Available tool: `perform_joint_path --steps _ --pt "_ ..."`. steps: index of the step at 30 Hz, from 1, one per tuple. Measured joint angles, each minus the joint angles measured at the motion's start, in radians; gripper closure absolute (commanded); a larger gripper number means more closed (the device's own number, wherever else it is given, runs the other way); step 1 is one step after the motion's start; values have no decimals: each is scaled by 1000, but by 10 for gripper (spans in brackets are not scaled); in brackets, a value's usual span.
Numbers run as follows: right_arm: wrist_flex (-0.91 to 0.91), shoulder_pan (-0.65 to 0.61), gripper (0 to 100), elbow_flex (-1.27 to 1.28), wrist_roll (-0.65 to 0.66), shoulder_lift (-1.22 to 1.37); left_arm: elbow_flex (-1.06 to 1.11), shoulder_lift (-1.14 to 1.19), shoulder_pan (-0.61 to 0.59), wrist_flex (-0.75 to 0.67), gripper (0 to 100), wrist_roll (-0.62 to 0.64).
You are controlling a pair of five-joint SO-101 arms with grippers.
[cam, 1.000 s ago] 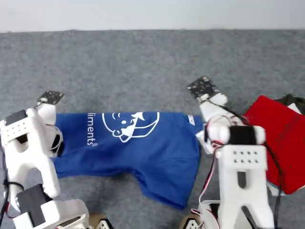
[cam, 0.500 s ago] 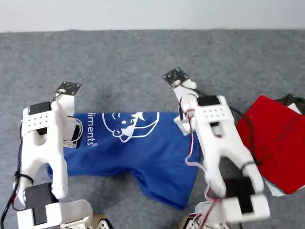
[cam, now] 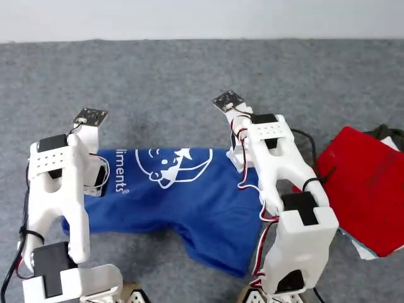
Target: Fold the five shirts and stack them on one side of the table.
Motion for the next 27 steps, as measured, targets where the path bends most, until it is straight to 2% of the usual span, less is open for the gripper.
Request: perform_joint_path --steps 7,12,14,21,27 --pt "0 0 823 0 0 0 0 0 0 0 927 2" --pt "-6 8 997 8 55 8 0 0 0 0 927 2" --pt "-8 11 965 -5 94 25 0 0 0 0 927 2" --pt "-5 11 990 -18 115 43 0 0 0 0 927 2" --pt "121 9 990 -164 115 77 0 0 0 0 927 2"
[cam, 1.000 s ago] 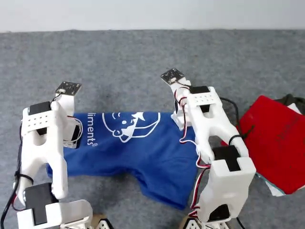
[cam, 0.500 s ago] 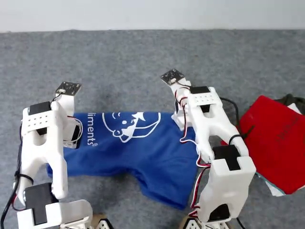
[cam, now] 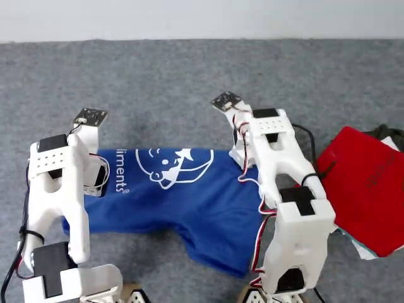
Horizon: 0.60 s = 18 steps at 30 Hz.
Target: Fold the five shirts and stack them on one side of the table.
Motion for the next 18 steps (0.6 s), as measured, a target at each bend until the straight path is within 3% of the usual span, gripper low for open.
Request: perform_joint_path --steps 9,18 --pt "91 58 990 -261 6 2 0 0 0 0 927 0" --pt "55 141 986 -301 6 84 0 0 0 0 927 0"
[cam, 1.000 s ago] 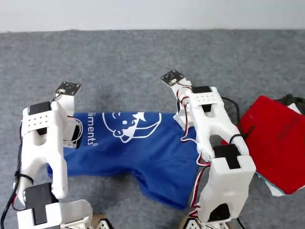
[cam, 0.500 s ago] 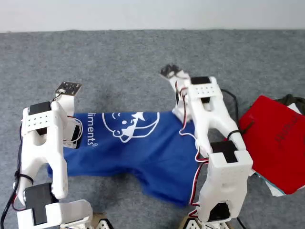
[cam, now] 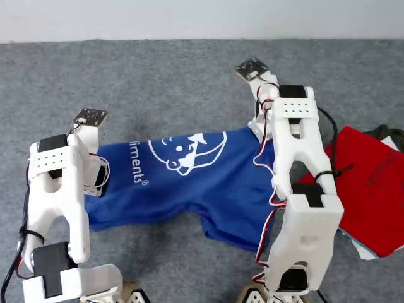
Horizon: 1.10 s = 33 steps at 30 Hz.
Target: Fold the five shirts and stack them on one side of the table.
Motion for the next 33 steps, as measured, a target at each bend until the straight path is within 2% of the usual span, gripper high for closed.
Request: perform_joint_path --steps 7,11,16,19,25,31,33 --pt "55 17 786 -104 0 69 0 0 0 0 927 0" --pt "195 25 798 -230 0 69 0 0 0 0 927 0" --pt "476 25 813 -446 38 68 25 0 0 0 927 0" --pt "516 34 815 -451 38 57 32 0 0 0 927 0" --pt "516 -9 815 -103 32 -124 32 0 0 0 927 0" --pt "496 -121 816 396 32 -514 55 0 0 0 927 0" --pt "440 -138 816 578 54 -671 68 0 0 0 927 0"
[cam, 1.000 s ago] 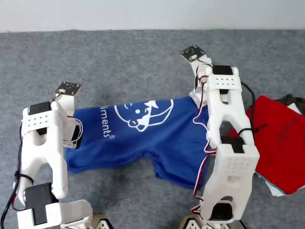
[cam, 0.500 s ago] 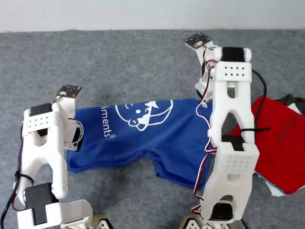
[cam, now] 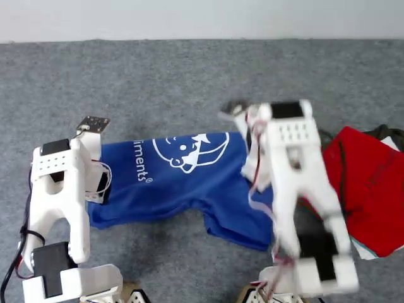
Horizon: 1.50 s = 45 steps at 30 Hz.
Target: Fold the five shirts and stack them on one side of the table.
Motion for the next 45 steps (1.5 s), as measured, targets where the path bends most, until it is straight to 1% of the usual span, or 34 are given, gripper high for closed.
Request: perform_joint_path --steps 4,8,12,14,17,25,28,31,36,45 --pt "-140 -3 816 361 55 -311 5 0 0 0 927 0" --pt "-259 68 816 678 114 -565 5 0 3 0 927 0" --pt "-354 135 816 913 129 -669 5 0 3 0 927 0" --pt "-413 166 816 971 129 -677 5 0 3 0 927 0" --pt "-463 187 816 1007 130 -667 5 0 3 0 927 0" --pt "-559 184 827 1014 130 -546 5 0 3 0 927 0" --pt "-572 183 909 1011 130 -523 5 0 3 0 927 0" --pt "-578 147 991 1007 132 -514 5 0 3 0 927 0" --pt "-571 92 988 970 133 -493 14 0 3 0 927 0" --pt "-525 91 988 821 133 -491 14 0 3 0 927 0"
